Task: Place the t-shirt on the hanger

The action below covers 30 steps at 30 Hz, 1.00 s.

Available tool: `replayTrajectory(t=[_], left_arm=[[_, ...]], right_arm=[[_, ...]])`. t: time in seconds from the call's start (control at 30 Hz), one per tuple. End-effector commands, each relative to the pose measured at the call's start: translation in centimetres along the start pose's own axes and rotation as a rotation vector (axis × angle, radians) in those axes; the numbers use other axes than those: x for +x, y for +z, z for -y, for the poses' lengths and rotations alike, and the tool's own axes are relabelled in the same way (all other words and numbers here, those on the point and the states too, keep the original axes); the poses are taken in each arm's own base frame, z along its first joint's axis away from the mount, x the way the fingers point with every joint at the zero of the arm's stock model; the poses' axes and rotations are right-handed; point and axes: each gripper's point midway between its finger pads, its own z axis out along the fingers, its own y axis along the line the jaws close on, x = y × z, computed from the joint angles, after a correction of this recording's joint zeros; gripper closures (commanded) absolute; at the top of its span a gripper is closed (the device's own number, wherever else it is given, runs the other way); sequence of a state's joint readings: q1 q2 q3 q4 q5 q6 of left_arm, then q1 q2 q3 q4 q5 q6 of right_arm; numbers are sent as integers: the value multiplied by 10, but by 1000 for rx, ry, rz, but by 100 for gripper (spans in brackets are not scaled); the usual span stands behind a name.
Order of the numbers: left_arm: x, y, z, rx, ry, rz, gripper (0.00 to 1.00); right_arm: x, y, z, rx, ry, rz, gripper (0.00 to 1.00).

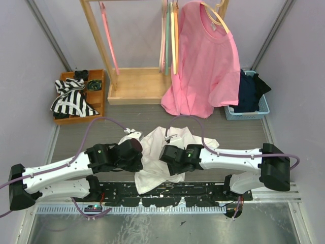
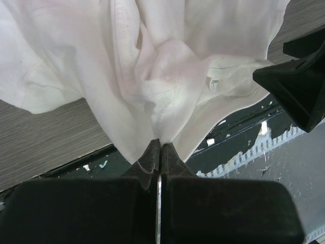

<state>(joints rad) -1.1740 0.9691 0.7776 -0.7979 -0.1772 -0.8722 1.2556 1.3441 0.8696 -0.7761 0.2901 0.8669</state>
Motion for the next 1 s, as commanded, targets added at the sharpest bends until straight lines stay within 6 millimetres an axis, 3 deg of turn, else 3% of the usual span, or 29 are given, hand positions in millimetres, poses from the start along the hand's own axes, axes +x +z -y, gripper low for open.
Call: replayTrajectory(t=[0.0, 0.27, 0.37, 0.47, 0.53, 0.67, 0.83, 0.97], left_arm=[[-11, -6, 7, 20, -2, 42, 100], [-13, -4, 15, 30, 9, 43, 100], [-13, -3, 17, 37, 7, 44, 100], [-18, -6, 20, 43, 8, 55, 100], [-24, -11, 23, 47, 11, 71, 100], [-42, -29, 27, 51, 21, 129, 100], [-81, -70, 38, 59, 62, 244, 100], [-124, -112, 52, 59, 110, 357, 100]], right_arm=[[0, 3, -1, -8, -2, 16, 46], [9, 13, -15, -69, -10, -26, 47], [13, 14, -21, -95, -17, -52, 65], [7, 12, -22, -86, -20, -39, 92], [-5, 5, -21, -68, -16, 3, 99], [-42, -31, -13, -25, 16, 132, 99], [-110, -105, -3, 9, 64, 361, 99], [-162, -161, 8, 32, 94, 499, 99]])
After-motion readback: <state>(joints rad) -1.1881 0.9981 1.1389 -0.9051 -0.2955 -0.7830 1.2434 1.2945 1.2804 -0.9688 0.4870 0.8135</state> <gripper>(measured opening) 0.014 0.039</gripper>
